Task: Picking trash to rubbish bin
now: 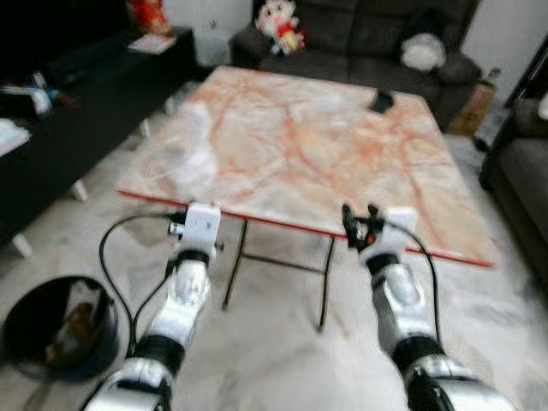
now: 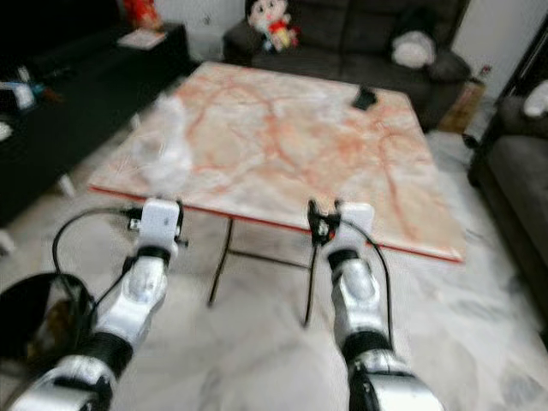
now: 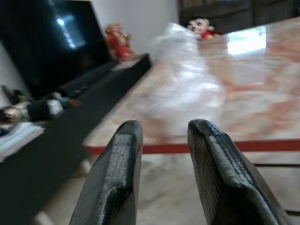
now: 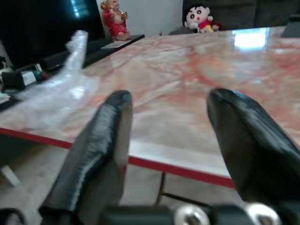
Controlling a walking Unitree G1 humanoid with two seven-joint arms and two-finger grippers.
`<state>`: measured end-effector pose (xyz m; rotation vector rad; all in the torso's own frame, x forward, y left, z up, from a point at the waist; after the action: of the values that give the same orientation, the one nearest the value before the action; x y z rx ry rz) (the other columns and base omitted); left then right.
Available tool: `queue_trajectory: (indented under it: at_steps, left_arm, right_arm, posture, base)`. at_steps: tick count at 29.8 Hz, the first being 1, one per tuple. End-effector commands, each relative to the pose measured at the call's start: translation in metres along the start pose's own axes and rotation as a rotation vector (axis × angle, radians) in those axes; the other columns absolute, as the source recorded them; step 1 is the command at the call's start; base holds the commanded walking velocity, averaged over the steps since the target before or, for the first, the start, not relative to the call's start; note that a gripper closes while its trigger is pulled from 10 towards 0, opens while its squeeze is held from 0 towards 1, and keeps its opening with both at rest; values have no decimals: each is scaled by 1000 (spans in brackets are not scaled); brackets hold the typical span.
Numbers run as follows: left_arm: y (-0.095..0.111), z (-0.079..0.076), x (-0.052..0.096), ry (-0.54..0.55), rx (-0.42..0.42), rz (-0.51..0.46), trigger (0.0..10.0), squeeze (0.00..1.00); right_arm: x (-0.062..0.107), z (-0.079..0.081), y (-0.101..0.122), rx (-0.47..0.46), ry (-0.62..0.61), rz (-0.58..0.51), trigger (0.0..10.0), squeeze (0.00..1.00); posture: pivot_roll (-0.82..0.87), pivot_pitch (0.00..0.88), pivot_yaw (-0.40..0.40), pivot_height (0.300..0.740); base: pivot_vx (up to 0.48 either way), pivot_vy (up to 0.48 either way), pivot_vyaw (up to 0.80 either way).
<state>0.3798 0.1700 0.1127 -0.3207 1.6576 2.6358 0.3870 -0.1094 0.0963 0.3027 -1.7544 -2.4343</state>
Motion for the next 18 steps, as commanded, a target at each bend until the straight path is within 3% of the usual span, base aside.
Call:
queue_trajectory:
  at_steps: [1, 5, 18]
  left_arm:
    - [13, -18, -1, -40, 32, -35, 10000, 0]
    - [14, -18, -2, -42, 18, -38, 10000, 0]
    - [18, -29, 1, -91, 16, -60, 10000, 0]
  right_arm:
    - [4, -23, 8, 20, -58, -8, 10000, 0]
    - [4, -22, 9, 36, -47, -19, 10000, 0]
    - [4, -21, 9, 33, -51, -21, 10000, 0]
  posture:
    - [224, 0, -89, 740]
    - [224, 0, -89, 740]
    - [222, 0, -86, 740]
  base:
    - [0, 480, -800]
    - [0, 388, -200]
    - [0, 0, 0]
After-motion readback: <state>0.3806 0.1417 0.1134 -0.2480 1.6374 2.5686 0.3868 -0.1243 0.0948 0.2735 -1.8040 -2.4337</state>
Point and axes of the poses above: a point about 5 cm out from each wrist's last joint towards the gripper, its own x axis pointing back from the gripper into the wrist, its own y axis along the axis of the wrist's last joint, z = x × y, the point moved 4 cm from there along -x, pointing out of the wrist towards the gripper, and after that the axes turned 7 degrees about -x, right-handed, at the moved point
